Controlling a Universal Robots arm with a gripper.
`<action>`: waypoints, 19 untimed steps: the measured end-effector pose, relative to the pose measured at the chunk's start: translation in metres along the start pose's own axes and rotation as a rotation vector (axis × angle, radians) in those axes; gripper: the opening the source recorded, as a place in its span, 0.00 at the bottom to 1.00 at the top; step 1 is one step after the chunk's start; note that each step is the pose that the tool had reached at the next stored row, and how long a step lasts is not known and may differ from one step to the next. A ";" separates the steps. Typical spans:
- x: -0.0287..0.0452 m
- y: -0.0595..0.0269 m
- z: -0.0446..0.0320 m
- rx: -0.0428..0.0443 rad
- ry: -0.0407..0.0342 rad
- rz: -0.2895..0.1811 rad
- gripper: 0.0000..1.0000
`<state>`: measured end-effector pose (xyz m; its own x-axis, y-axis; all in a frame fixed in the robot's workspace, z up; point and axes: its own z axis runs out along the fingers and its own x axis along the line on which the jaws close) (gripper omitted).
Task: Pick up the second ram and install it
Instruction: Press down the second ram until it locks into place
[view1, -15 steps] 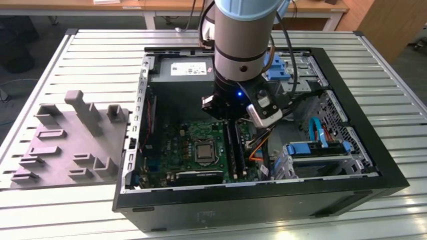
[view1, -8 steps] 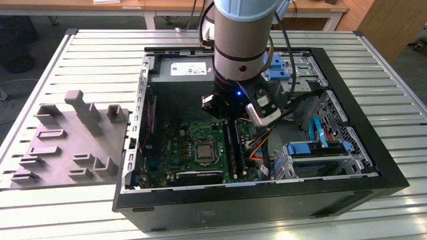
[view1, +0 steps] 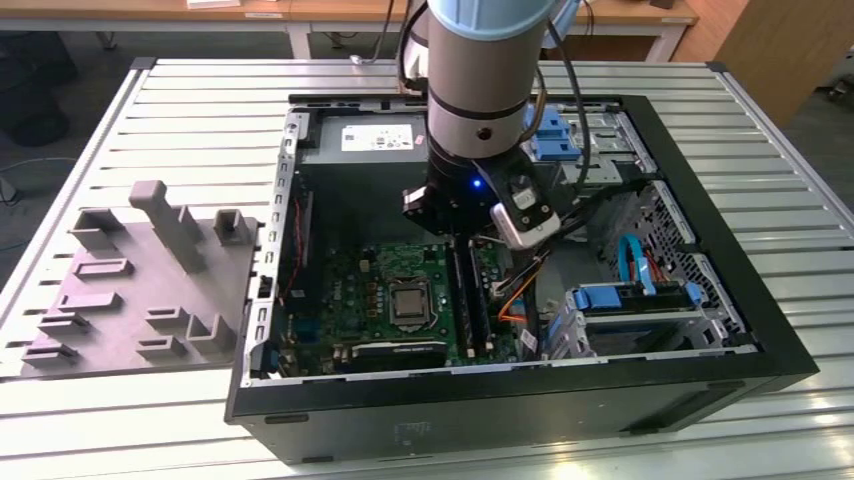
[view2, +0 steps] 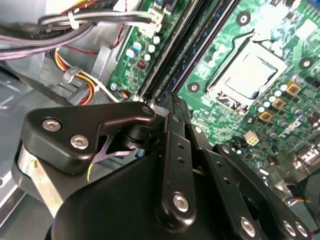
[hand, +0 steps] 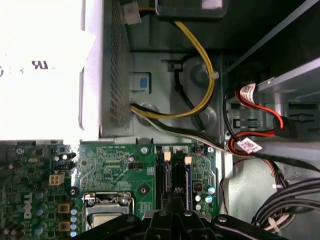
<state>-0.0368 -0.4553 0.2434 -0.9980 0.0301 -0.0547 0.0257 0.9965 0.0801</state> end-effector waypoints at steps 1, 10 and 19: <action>0.0000 0.0013 0.0001 0.0000 0.0000 0.000 0.11; 0.0000 0.0023 0.0002 0.0000 0.0001 0.000 0.11; 0.0004 0.0048 0.0062 0.0002 0.0001 0.000 0.11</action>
<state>-0.0368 -0.4500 0.2376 -0.9981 0.0300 -0.0546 0.0256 0.9965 0.0799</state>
